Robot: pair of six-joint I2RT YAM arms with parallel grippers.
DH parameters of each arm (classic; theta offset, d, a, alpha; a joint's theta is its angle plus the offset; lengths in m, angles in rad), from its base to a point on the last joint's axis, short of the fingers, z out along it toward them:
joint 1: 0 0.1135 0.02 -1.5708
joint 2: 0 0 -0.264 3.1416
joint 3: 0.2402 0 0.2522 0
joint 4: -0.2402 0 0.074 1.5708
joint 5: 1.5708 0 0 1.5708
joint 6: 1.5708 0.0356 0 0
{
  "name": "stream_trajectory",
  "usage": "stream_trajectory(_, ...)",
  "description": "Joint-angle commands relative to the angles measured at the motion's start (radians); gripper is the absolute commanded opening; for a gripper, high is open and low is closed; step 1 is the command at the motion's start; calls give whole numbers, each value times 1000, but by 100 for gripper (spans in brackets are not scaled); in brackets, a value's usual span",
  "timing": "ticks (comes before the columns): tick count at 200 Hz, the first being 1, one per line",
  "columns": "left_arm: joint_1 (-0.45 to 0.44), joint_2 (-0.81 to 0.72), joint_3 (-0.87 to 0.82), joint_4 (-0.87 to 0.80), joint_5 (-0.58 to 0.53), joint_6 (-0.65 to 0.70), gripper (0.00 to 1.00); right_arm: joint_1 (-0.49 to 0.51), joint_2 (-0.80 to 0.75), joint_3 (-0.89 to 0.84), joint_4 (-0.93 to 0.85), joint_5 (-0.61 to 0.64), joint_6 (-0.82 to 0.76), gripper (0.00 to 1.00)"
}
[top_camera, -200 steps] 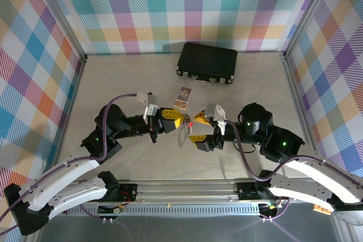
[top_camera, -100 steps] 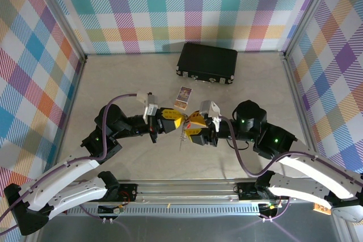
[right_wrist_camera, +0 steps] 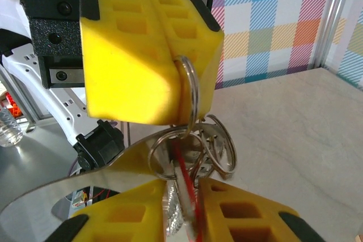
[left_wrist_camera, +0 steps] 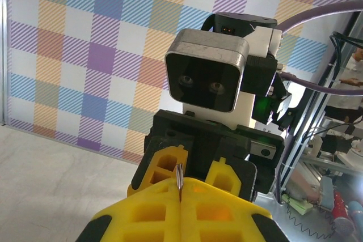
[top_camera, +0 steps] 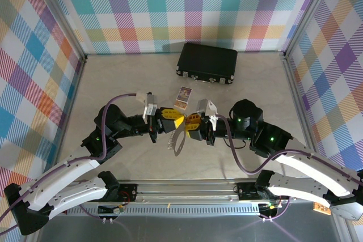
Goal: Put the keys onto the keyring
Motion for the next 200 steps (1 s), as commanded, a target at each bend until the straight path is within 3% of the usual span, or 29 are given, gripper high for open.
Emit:
stream_trajectory(1,-2,-10,-6,56,13,-9,0,5,-10,-14,38,-9,-3,17)
stream_trajectory(64,-2,-19,-2,21,7,18,0,4,-23,-10,12,4,-18,0)
stream_trajectory(109,-3,11,60,-94,92,65,0,6,-16,24,-60,26,-53,0)
stream_trajectory(200,-2,32,131,-315,87,170,0,6,-16,46,-76,42,-95,0)
